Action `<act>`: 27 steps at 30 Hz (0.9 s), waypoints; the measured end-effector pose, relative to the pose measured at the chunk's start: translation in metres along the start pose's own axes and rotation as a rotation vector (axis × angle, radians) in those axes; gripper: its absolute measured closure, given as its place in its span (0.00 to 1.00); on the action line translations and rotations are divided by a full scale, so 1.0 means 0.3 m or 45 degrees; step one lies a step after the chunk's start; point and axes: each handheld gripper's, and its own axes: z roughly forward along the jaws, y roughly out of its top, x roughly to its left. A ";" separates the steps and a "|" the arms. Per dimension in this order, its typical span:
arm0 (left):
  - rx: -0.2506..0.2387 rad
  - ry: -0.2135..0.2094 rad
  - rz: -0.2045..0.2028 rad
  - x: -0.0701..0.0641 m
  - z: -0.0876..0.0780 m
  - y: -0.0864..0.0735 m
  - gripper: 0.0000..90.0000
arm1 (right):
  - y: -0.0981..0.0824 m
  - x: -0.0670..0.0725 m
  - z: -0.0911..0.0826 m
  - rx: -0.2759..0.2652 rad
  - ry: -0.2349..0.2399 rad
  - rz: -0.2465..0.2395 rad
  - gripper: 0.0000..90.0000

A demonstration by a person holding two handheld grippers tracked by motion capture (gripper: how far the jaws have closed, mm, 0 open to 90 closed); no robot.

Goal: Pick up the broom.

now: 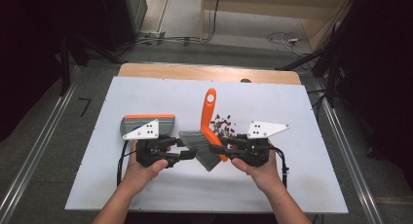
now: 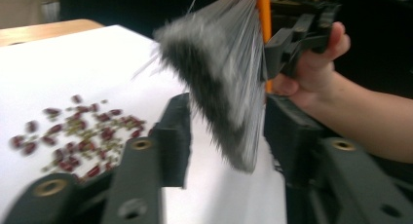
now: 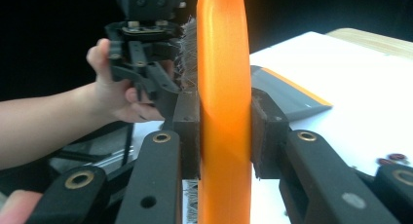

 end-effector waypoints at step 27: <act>-0.082 0.301 -0.056 0.030 -0.097 -0.028 0.00 | -0.002 -0.070 -0.045 0.109 -0.394 0.076 0.76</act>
